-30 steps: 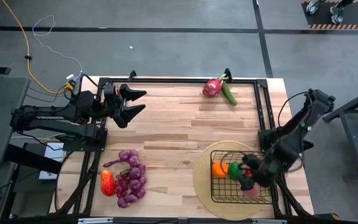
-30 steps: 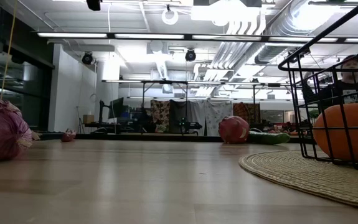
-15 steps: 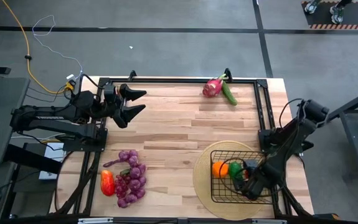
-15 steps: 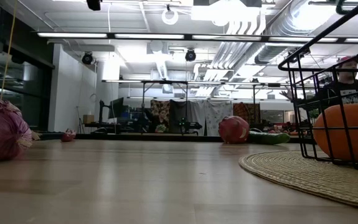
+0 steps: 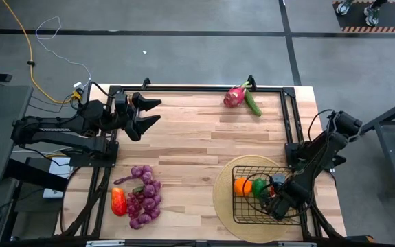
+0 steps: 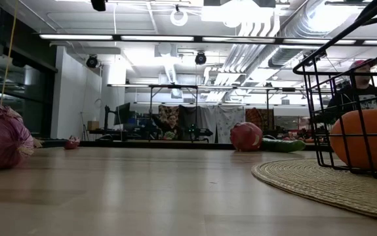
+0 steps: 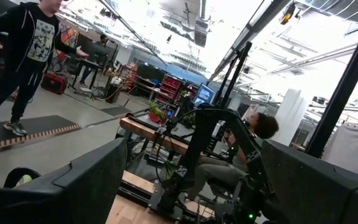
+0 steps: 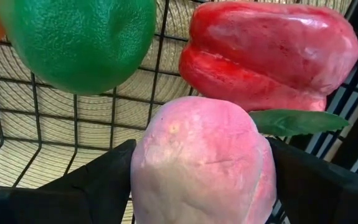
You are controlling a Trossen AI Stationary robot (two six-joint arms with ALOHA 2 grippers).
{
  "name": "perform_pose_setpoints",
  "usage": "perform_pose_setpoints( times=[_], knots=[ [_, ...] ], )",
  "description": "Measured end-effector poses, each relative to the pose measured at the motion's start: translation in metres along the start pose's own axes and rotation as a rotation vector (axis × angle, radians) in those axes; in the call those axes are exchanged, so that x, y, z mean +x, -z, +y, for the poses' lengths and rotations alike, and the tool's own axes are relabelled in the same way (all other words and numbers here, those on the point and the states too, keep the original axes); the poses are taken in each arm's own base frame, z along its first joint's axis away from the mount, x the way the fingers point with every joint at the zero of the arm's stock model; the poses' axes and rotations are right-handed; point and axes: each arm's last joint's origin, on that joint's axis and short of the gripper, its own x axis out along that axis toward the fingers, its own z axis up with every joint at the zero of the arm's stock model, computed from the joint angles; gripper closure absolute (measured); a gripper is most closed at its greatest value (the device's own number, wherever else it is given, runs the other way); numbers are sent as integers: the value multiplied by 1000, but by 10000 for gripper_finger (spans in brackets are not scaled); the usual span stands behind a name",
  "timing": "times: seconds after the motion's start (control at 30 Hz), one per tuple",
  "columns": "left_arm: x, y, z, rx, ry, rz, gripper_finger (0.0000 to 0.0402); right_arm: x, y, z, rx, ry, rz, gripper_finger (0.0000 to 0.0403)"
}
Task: Build produce basket
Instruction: Put the peach into the wire basket
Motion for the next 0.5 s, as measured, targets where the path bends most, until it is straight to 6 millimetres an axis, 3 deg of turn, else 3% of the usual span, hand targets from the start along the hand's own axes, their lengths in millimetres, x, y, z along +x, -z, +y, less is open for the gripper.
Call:
perform_pose_setpoints(
  times=[0.17, 0.4, 0.5],
  knots=[
    [0, 0, 0, 0, -1, 0, 44, 0, 0, 0, -8, -1, 0, 77],
    [0, 0, 0, 0, -3, -1, 44, 0, 0, -1, 0, 20, 19, 12],
    [0, 0, 0, 0, -3, -1, 44, -5, 0, -3, -10, 13, 37, 11]
  ],
)
